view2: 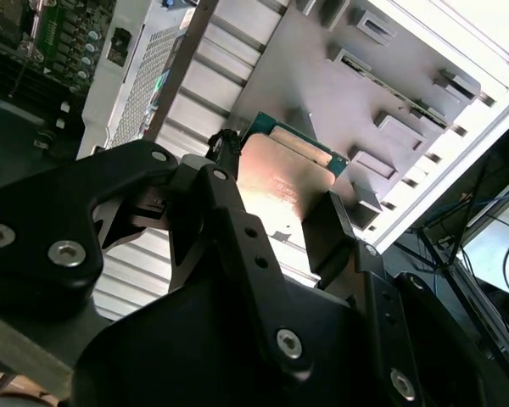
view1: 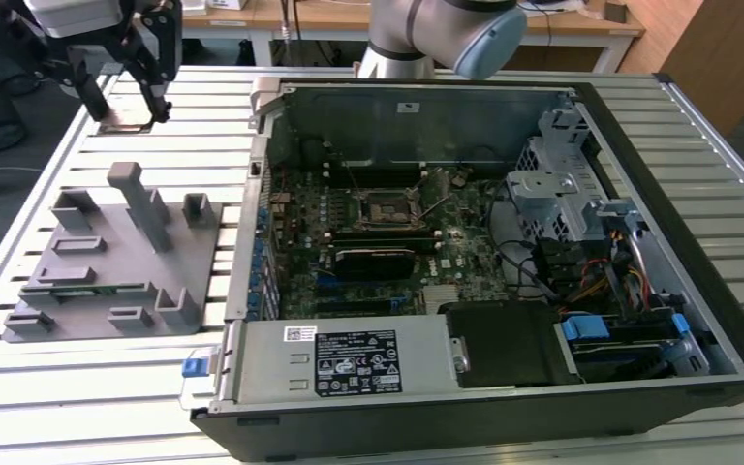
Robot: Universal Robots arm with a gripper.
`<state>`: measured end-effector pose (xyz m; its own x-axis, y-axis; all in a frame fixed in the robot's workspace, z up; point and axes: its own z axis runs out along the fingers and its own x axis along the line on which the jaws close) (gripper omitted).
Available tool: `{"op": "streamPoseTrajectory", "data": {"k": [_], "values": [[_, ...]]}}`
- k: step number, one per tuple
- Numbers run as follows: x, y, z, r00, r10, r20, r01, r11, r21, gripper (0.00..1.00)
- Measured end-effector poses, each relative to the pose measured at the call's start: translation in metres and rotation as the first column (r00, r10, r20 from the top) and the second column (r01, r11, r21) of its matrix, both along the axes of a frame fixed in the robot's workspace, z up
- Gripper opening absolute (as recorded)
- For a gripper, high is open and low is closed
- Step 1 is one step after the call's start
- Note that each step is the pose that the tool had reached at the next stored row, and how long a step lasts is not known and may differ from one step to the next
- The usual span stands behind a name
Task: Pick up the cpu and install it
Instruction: 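Pick up the cpu and move it towards the insertion slot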
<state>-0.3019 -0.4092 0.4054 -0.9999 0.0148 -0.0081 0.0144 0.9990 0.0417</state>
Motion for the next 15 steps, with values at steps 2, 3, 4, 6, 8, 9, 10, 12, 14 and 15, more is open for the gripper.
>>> {"op": "streamPoseTrajectory", "data": {"k": [2, 3, 4, 6, 8, 9, 10, 12, 14, 15], "values": [[0.004, 0.0000, 0.0000, 1.0000, 0.000, 0.0000, 0.000, 1.0000, 0.0000, 0.54], [0.006, 0.0000, -0.0001, 1.0000, 0.000, 0.0000, 0.000, 1.0000, 0.0001, 0.54], [0.008, 0.0000, -0.0001, 1.0000, 0.000, 0.0000, 0.000, 1.0000, 0.0000, 0.54], [0.012, 0.0000, 0.0000, 1.0000, 0.000, -0.0001, 0.000, 1.0000, -0.0001, 0.54], [0.015, 0.0000, -0.0001, 1.0000, 0.000, 0.0000, 0.000, 1.0000, 0.0000, 0.54], [0.017, 0.0000, -0.0001, 1.0000, 0.000, -0.0001, 0.000, 1.0000, 0.0000, 0.54], [0.019, 0.0000, -0.0001, 1.0000, 0.000, 0.0000, 0.000, 1.0000, 0.0000, 0.54], [0.023, 0.0000, -0.0002, 1.0000, 0.000, 0.0001, 0.000, 1.0000, 0.0001, 0.54], [0.026, 0.0000, -0.0002, 1.0000, 0.000, 0.0000, 0.000, 1.0000, 0.0000, 0.54], [0.027, 0.0000, -0.0002, 1.0000, 0.000, 0.0000, 0.000, 1.0000, 0.0000, 0.54]]}}
